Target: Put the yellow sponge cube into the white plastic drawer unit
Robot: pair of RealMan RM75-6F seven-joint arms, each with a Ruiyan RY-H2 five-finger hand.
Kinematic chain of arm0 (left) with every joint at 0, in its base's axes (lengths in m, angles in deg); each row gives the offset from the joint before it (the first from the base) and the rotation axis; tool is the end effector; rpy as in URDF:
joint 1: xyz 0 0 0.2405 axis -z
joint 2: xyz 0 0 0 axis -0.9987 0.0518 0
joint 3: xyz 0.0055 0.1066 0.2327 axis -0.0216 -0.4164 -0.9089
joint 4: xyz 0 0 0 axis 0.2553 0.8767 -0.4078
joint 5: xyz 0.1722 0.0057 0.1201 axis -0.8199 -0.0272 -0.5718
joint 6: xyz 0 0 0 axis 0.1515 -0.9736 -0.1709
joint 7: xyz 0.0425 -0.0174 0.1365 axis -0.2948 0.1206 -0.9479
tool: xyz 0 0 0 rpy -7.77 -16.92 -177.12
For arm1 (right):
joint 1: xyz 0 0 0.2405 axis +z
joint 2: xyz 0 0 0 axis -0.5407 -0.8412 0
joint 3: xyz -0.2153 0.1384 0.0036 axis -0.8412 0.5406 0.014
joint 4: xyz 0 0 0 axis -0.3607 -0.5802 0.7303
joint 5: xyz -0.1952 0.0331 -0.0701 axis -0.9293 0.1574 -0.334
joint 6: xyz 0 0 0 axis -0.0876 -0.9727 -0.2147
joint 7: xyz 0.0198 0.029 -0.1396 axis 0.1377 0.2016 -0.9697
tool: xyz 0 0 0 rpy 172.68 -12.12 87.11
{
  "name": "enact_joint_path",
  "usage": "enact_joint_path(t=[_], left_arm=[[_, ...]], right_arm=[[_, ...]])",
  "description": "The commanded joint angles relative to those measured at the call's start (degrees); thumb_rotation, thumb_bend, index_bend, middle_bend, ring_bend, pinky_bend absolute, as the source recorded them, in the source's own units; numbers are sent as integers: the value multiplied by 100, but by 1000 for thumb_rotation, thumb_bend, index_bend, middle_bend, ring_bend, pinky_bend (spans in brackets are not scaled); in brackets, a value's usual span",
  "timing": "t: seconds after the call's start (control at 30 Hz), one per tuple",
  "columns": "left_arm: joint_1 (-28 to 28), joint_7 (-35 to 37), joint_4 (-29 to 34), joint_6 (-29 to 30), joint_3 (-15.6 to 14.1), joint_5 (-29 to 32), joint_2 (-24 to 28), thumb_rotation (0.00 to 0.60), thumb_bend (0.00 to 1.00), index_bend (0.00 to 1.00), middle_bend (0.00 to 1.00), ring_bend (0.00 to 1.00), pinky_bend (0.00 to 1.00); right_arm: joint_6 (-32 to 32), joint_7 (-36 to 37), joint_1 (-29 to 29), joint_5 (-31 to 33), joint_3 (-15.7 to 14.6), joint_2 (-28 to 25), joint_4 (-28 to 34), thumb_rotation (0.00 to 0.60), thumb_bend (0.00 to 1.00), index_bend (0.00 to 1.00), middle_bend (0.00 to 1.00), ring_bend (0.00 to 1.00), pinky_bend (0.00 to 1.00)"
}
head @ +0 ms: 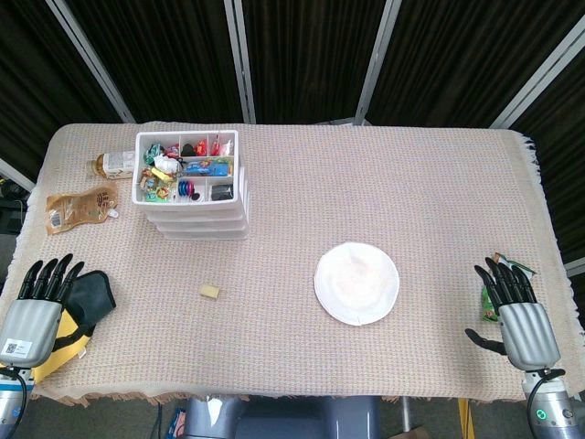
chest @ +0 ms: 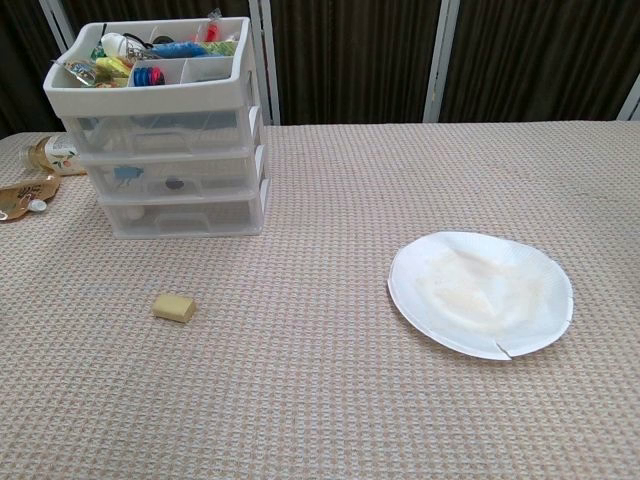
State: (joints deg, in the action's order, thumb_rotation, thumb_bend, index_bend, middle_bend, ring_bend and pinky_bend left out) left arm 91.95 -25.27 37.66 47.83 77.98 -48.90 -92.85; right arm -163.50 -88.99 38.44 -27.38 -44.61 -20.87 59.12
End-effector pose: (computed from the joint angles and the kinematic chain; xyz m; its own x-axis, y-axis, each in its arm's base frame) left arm -0.2879 0.1694 0.1264 0.5647 0.0046 0.8253 0.8214 -0.1001 -0.5614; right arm -0.2981 -0.1829 0.1370 0.3969 0.0219 0.9176 -0.9108 -0.1145 0.3967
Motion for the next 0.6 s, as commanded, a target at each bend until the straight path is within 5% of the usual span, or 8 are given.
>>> enact_joint_path(t=[0.03,0.3,0.5,0.6], left_arm=[[3,13,-4,-15,5,23,3,600,134,13,0,0,0],[-6,99,42,-32,-16,31,20,600,146,0,0,0,0],[28,223,165,-89,-15,27,24,600,532,0,0,0,0],[50,370,222,-36,58,32,-30,600,619,0,25,27,49]], right_arm=[[22,-14,12,14,7,9,7,600,0,71,0,0,0],[27,-22,13,13,2,6,24,600,0,71,0,0,0],[15,54,-15,50,-2,-33,20,600,0,72,0,0,0],[6,56,-23,54,-3,-40,19,600,0,73,0,0,0]])
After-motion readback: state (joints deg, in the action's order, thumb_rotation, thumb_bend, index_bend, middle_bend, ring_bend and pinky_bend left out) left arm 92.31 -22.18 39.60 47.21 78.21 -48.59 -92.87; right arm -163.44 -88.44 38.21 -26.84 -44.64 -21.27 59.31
